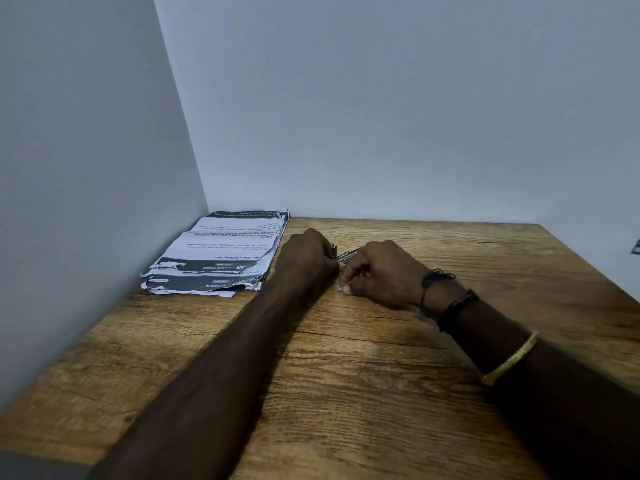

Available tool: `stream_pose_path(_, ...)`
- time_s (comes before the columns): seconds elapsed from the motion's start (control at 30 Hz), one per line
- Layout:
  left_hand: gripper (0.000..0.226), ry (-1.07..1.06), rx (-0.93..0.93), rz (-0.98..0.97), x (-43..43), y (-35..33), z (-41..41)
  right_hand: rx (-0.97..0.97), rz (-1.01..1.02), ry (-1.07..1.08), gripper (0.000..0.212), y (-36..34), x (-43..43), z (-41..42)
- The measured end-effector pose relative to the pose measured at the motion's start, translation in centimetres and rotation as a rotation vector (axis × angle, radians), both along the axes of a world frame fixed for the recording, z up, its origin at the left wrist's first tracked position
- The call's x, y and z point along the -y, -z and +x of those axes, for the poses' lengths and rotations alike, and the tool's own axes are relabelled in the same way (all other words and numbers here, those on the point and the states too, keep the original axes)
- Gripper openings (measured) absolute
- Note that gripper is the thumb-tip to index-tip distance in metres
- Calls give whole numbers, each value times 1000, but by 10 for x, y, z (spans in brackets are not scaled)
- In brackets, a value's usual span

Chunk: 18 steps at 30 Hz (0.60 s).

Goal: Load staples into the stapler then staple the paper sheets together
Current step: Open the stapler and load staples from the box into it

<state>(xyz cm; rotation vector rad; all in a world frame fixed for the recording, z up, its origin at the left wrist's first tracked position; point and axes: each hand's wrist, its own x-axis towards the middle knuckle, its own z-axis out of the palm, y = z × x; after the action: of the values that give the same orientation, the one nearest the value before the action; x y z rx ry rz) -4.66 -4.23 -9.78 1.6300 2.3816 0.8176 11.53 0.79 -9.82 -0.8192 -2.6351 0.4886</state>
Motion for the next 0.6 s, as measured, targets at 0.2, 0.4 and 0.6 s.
stream_pose_path(0.2,21,3,-55,56,0,-1,-2,-102,25,59,4,-1,-12,7)
stream_pose_path(0.4,22,48,-110,119,-1,-4,2,-323,125,204,3,-1,-29,19)
stream_pose_path(0.6,23,143,-128,183,-2,-8,9,-280,259,206,7,0,-30,16)
